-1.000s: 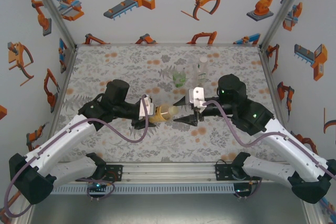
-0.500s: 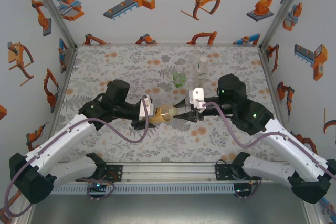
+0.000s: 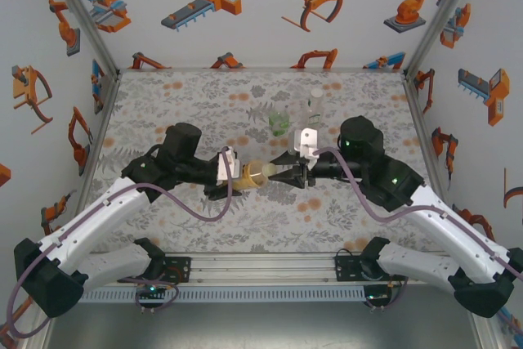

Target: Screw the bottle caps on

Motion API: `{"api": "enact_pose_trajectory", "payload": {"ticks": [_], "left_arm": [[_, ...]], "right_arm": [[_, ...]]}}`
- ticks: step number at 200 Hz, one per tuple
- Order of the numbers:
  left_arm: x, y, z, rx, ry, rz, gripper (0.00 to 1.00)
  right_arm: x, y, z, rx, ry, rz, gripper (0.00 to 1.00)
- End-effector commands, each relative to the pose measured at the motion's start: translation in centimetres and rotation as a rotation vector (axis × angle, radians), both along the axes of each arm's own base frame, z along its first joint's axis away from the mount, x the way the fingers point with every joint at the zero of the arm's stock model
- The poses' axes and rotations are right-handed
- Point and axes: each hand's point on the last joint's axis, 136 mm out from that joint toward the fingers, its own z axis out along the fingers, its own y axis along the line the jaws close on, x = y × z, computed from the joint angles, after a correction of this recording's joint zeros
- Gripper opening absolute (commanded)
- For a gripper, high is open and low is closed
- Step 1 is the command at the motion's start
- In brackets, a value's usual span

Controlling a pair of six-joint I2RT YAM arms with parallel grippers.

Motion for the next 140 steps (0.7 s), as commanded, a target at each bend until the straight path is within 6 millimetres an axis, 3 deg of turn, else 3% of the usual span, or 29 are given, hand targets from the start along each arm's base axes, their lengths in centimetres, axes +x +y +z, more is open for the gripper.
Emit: {"api": "enact_pose_trajectory", "payload": {"ticks": [1, 29, 51, 94, 140], "left_arm": [[1.1, -0.1, 0.6, 0.012, -0.038, 0.045, 0.00], [1.7, 0.0, 0.5, 0.020, -0.049, 0.075, 0.00], [2.0, 0.0, 0.4, 0.025, -0.052, 0.092, 0.00], [3.1, 0.3, 0.1, 0.044, -0.069, 0.149, 0.00], [3.9, 0.4, -0.1, 0.057, -0.076, 0.188, 0.00]], "right_arm": [[1.5, 0.4, 1.8, 0.116, 0.133, -0.097, 0.00], [2.4, 0.6, 1.7, 0.177, 0.290, -0.153, 0.00], [4.5, 0.1, 1.6, 0.240, 0.439, -0.292, 0.00], [8.5, -1.8, -0.9, 0.356, 0.825, -0.606, 0.00], [9.8, -2.3, -3.0, 0.405, 1.150, -0.767, 0.00]]}}
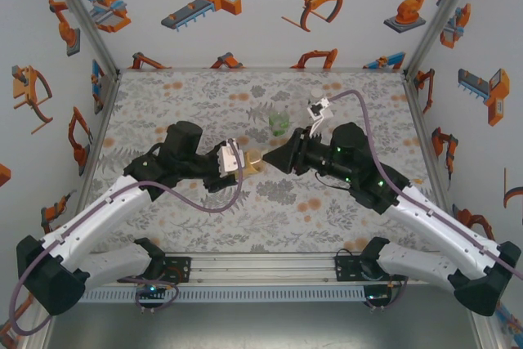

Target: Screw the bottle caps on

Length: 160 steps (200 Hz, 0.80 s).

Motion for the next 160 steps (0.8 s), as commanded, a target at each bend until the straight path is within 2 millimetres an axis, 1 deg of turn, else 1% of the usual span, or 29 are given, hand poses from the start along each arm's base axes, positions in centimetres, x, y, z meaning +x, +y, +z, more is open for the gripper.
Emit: {"api": "enact_pose_trajectory", "payload": {"ticks": [1, 28, 41, 90, 111, 126, 146, 160], "left_arm": [[0.1, -0.5, 1.1, -0.022, -0.031, -0.017, 0.00], [0.2, -0.5, 1.0, -0.017, -0.032, -0.010, 0.00], [0.2, -0.5, 1.1, -0.019, -0.031, -0.010, 0.00], [0.0, -0.5, 1.2, -0.024, -0.034, -0.020, 0.00], [-0.1, -0.5, 1.3, -0.026, -0.038, -0.023, 0.00], [-0.1, -0.5, 1.3, -0.027, -0.038, -0.025, 0.00], [-0.2, -0.4, 1.4, -0.030, -0.042, -0.025, 0.00], [-0.3, -0.4, 1.5, -0.033, -0.042, -0.028, 0.00]], "right_arm": [[1.6, -0.8, 0.2, 0.111, 0.212, -0.163, 0.00], [1.6, -0.3, -0.3, 0.094, 0.252, -0.158, 0.00], [1.5, 0.0, -0.1, 0.084, 0.251, -0.146, 0.00], [1.3, -0.3, 0.4, 0.047, 0.209, -0.139, 0.00], [1.2, -0.3, 1.1, 0.038, 0.168, -0.123, 0.13], [0.9, -0.5, 1.9, 0.028, 0.120, -0.109, 0.24], [0.4, -0.9, 3.3, 0.009, 0.015, -0.075, 0.40], [0.0, -1.4, 4.1, -0.011, -0.055, -0.065, 0.54]]}}
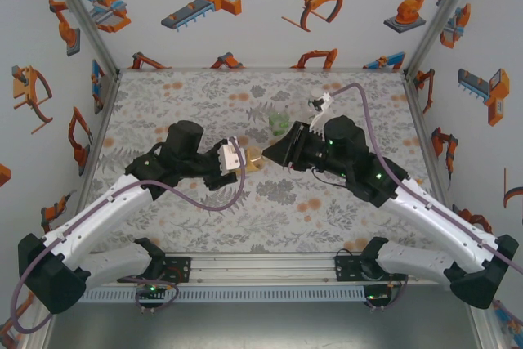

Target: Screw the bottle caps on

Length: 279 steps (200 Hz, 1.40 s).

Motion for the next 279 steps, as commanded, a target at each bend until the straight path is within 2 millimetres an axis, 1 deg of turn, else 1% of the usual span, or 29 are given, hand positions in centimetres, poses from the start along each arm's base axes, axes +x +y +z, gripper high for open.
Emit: {"api": "enact_pose_trajectory", "payload": {"ticks": [1, 15, 33, 46, 62, 77, 95, 118, 147, 164, 212, 240, 279], "left_arm": [[-0.9, -0.4, 1.5, -0.038, -0.024, -0.051, 0.00], [-1.2, -0.5, 1.7, -0.050, -0.019, -0.068, 0.00], [-2.1, -0.7, 2.0, -0.072, -0.010, -0.113, 0.00], [-2.8, -0.9, 2.2, -0.089, -0.003, -0.150, 0.00], [-3.7, -1.1, 2.4, -0.108, 0.012, -0.196, 0.00], [-4.5, -1.2, 2.5, -0.120, 0.029, -0.237, 0.00], [-5.4, -1.4, 2.6, -0.131, 0.056, -0.285, 0.00], [-5.9, -1.5, 2.7, -0.140, 0.075, -0.312, 0.00], [-5.9, -1.6, 2.5, -0.134, 0.083, -0.318, 0.00], [-6.0, -1.5, 2.5, -0.132, 0.084, -0.319, 0.00], [-6.1, -1.5, 2.5, -0.130, 0.085, -0.321, 0.00], [-6.1, -1.5, 2.5, -0.130, 0.085, -0.322, 0.00], [-6.2, -1.5, 2.6, -0.131, 0.083, -0.323, 0.00]], "right_arm": [[-0.8, -1.1, 4.3, 0.001, -0.197, 0.031, 0.55], [-1.4, -1.5, 5.2, -0.032, -0.294, 0.060, 0.62], [-2.4, -1.9, 6.2, -0.087, -0.441, 0.121, 0.63], [-3.8, -1.6, 7.0, -0.115, -0.579, 0.208, 0.62], [-6.1, -1.2, 7.7, -0.131, -0.748, 0.342, 0.62], [-7.4, -1.0, 8.0, -0.157, -0.860, 0.421, 0.61], [-9.7, -0.7, 8.2, -0.174, -1.007, 0.556, 0.60], [-11.6, -0.2, 7.6, -0.193, -1.131, 0.693, 0.60], [-12.1, 0.2, 6.9, -0.225, -1.207, 0.774, 0.60], [-12.0, 0.6, 6.8, -0.234, -1.221, 0.790, 0.60], [-11.8, 1.5, 6.5, -0.217, -1.223, 0.826, 0.55], [-11.7, 1.6, 6.2, -0.220, -1.217, 0.834, 0.49], [-11.7, 1.6, 5.7, -0.229, -1.200, 0.846, 0.46]]}}
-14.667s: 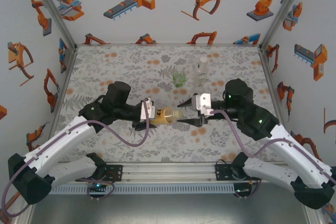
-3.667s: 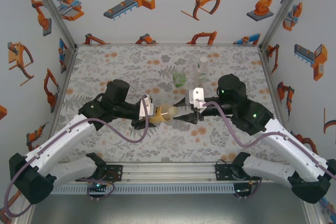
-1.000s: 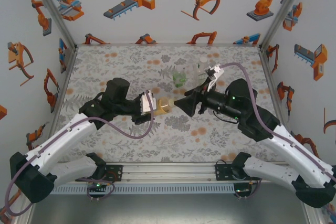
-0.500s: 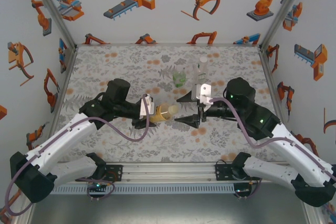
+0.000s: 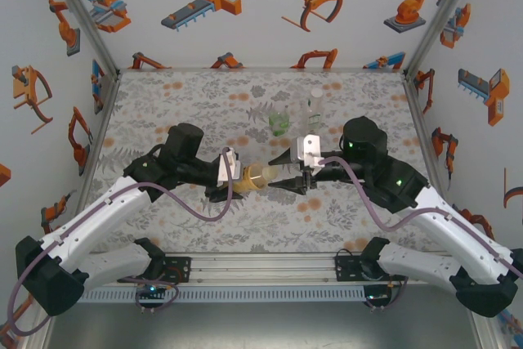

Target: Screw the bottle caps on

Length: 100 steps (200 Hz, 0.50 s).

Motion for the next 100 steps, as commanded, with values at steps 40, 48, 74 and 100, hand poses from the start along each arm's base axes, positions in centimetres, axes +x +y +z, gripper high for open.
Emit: {"api": "enact_pose_trajectory", "payload": {"ticks": [40, 48, 74, 100], "left_arm": [[-0.74, -0.26, 1.33, -0.031, -0.018, -0.048, 0.00], [-0.78, -0.24, 1.39, -0.032, -0.019, -0.049, 0.00], [-0.81, -0.23, 1.34, -0.031, -0.019, -0.050, 0.00], [-0.82, -0.22, 1.45, -0.034, -0.021, -0.050, 0.00]], "right_arm": [[-0.03, 0.17, 0.70, 0.011, -0.030, 0.014, 0.44], [0.00, 0.17, 0.72, 0.012, -0.032, 0.012, 0.44], [0.23, 0.19, 0.61, 0.010, -0.036, 0.000, 0.40], [0.44, 0.20, 0.27, 0.002, -0.037, -0.010, 0.34]]}}
